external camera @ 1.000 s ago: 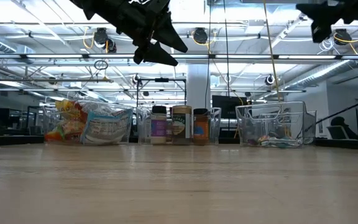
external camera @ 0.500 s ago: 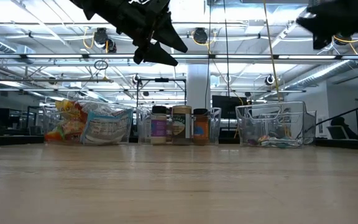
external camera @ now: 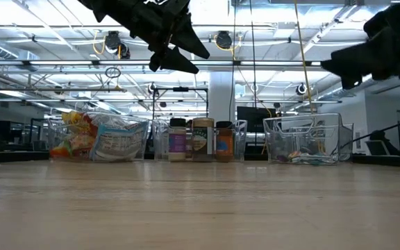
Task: Pick & Place Food Item
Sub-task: Return to Home Position
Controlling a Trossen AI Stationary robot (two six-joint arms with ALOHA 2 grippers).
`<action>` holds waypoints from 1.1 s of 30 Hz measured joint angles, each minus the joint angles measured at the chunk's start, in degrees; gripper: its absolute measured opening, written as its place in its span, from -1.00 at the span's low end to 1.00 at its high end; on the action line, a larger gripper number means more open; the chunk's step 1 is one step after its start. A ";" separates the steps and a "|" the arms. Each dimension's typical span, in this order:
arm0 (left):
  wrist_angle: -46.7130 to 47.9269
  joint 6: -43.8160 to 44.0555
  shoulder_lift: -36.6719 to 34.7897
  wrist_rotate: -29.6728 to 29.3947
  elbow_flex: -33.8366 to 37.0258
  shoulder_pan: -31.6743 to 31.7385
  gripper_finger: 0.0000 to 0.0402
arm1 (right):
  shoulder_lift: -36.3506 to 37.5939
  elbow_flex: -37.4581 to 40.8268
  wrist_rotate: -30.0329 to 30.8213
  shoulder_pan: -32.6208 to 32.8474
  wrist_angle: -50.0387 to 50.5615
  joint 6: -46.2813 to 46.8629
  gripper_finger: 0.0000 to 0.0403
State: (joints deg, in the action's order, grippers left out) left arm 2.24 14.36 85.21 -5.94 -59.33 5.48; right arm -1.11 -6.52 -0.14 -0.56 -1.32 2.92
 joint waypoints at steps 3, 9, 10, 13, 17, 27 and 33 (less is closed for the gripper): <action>0.00 -0.01 -0.01 -0.01 0.00 0.01 0.42 | -0.07 2.29 0.04 0.00 -3.87 0.01 -0.22; 0.00 -0.01 -0.01 -0.01 0.00 0.00 0.42 | -0.23 3.41 0.03 0.00 -5.61 -0.24 -0.21; 0.00 0.01 0.00 -0.01 0.00 0.02 0.42 | -0.16 3.41 -0.05 0.00 -5.65 -0.66 -0.21; 0.02 -0.01 0.00 -0.01 0.00 0.02 0.42 | -0.18 3.48 -0.07 0.00 -4.60 -1.74 -0.20; 0.02 -0.01 -0.01 -0.01 0.00 0.01 0.42 | -0.19 3.52 -0.09 0.00 -1.77 -4.03 -0.20; 0.02 0.00 0.00 -0.01 0.00 0.00 0.42 | -0.19 3.61 -0.09 0.00 -0.99 -6.37 -0.19; 0.02 -0.01 0.00 -0.01 0.00 0.00 0.42 | -0.19 3.65 -0.07 0.00 -0.95 -6.73 -0.20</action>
State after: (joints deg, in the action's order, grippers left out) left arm 2.26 14.35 85.21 -5.96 -59.33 5.48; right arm -1.30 -2.87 -0.21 -0.56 -2.27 -3.82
